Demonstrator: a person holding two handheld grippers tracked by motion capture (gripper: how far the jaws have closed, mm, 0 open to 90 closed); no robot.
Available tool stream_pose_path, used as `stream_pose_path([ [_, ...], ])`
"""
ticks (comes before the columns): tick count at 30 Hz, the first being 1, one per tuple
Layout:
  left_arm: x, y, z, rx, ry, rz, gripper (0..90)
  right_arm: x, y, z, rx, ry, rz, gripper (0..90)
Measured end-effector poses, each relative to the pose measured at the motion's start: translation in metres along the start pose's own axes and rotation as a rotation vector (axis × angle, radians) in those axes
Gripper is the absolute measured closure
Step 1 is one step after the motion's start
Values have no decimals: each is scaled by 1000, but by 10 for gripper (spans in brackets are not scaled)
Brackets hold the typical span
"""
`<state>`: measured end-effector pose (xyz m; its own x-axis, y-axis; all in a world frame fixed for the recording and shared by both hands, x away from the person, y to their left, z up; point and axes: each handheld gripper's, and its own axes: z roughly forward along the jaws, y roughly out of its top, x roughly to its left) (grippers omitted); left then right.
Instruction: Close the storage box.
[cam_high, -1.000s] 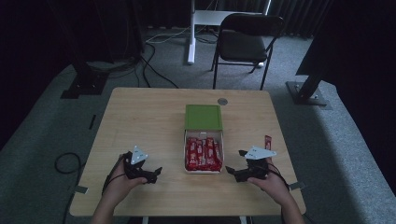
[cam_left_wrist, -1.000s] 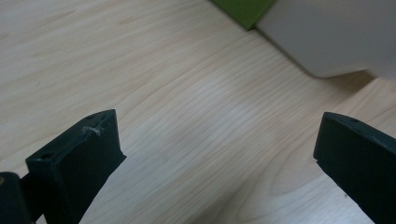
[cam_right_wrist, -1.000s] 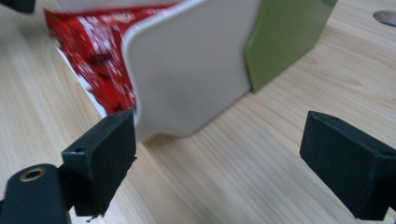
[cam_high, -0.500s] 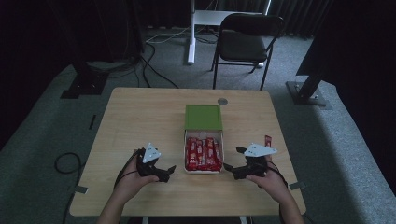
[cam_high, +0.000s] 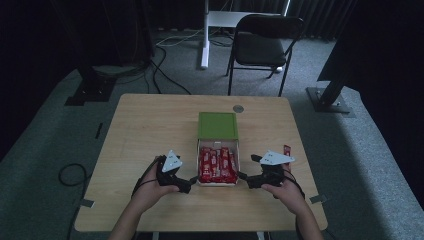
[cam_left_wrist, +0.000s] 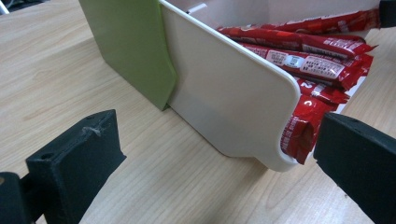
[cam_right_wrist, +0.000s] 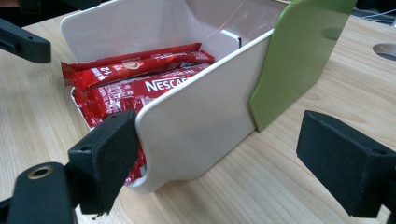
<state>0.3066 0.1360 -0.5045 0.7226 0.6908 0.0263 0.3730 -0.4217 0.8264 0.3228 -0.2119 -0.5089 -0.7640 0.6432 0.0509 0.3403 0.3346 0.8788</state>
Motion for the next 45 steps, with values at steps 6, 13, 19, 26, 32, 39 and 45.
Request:
stream_pose_path([
  [6, 3, 0, 6, -1, 13, 0, 14, -1, -1, 4, 6, 0, 6, 126],
  [13, 7, -1, 13, 12, 22, 2, 13, -3, -5, 7, 2, 13, 30, 115],
  [19, 8, 1, 18, 14, 18, -3, 13, -5, -4, 8, 3, 4, 31, 113],
  [26, 9, 4, 19, 16, 27, -2, 13, -8, -2, 10, 6, -4, 34, 113],
  [32, 12, 6, 21, 17, 31, -15, 13, -11, 0, 12, 7, -9, 29, 113],
  [39, 14, 7, 23, 15, 34, -27, 13, -14, 2, 14, 10, -12, 31, 113],
  [45, 15, 7, 24, 6, 33, -51, 13, -15, 3, 15, 11, -11, 34, 113],
])
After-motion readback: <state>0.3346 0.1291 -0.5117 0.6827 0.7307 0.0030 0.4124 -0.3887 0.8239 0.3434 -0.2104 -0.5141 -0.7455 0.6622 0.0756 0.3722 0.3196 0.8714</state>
